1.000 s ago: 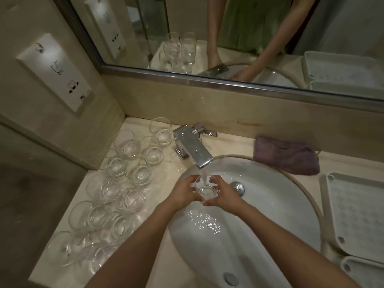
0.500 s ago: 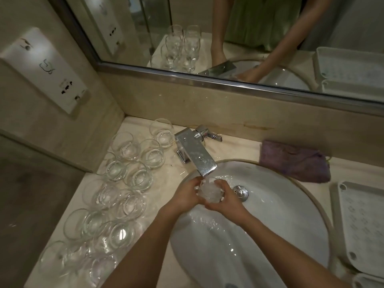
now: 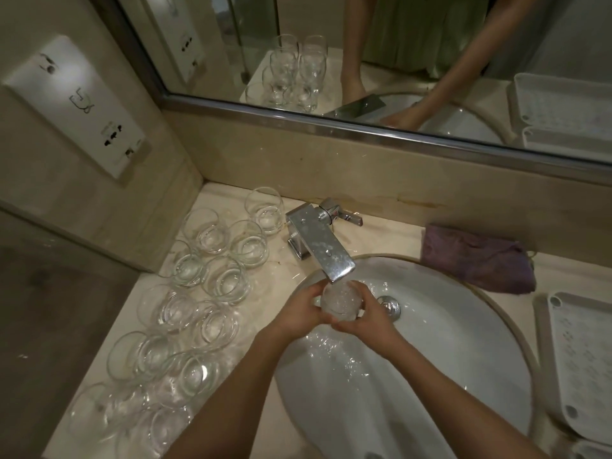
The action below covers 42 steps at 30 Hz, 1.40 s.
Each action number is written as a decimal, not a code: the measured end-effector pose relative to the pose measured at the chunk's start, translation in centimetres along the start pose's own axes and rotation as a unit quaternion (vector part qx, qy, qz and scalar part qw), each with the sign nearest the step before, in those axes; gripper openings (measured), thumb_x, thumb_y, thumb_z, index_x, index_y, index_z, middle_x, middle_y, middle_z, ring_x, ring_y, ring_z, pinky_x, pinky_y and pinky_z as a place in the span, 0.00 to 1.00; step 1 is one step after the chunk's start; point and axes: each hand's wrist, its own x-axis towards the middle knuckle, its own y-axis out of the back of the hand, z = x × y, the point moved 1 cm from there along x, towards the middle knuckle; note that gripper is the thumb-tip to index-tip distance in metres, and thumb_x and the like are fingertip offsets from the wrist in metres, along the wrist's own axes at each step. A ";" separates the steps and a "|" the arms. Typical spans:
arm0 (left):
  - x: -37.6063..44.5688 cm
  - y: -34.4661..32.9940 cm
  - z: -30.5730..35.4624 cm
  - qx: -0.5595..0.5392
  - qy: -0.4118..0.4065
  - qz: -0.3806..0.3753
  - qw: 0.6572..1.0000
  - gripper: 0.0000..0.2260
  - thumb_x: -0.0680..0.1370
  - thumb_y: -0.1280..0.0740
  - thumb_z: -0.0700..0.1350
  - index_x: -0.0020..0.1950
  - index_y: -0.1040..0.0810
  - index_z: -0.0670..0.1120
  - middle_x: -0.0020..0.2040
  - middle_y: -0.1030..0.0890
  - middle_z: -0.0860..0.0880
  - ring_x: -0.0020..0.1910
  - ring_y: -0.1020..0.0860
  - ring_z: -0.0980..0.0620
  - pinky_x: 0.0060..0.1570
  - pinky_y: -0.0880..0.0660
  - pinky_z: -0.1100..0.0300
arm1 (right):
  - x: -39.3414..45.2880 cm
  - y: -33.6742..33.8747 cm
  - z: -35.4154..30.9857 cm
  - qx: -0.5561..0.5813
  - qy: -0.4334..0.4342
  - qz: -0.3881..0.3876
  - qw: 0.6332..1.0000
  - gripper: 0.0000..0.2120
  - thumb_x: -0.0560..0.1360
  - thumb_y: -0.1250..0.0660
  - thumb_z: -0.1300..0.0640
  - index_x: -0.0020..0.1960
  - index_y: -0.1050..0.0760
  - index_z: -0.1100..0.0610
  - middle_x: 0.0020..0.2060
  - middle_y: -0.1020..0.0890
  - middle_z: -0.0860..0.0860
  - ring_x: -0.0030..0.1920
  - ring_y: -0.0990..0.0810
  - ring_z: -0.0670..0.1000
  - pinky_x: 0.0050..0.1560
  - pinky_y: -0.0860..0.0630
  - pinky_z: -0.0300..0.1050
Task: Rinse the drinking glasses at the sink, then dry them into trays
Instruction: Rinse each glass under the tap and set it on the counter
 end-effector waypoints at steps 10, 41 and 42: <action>0.2 -0.3 -0.1 -0.019 0.027 -0.017 0.999 0.29 0.66 0.22 0.43 0.63 0.26 0.59 0.59 0.22 0.52 0.52 0.22 0.57 0.51 0.23 0.65 | 0.1 1.7 -1.1 0.003 -0.044 -0.060 0.997 0.35 0.62 0.20 0.65 0.62 0.30 0.49 0.54 0.21 0.49 0.52 0.21 0.48 0.50 0.22 0.39; -0.5 0.3 1.7 0.046 -0.012 0.000 0.999 0.27 0.68 0.24 0.35 0.66 0.25 0.46 0.56 0.28 0.56 0.48 0.25 0.55 0.42 0.29 0.77 | -0.9 -0.2 -0.8 0.021 -0.022 0.027 0.999 0.35 0.61 0.19 0.63 0.61 0.33 0.49 0.53 0.20 0.48 0.50 0.21 0.44 0.51 0.22 0.40; -0.6 0.3 1.7 0.038 -0.011 -0.003 0.999 0.28 0.68 0.24 0.33 0.66 0.26 0.46 0.58 0.28 0.55 0.51 0.24 0.53 0.43 0.28 0.76 | -1.2 -0.8 -0.7 0.025 -0.007 0.057 0.998 0.36 0.61 0.19 0.62 0.62 0.33 0.49 0.53 0.21 0.47 0.52 0.21 0.43 0.52 0.23 0.40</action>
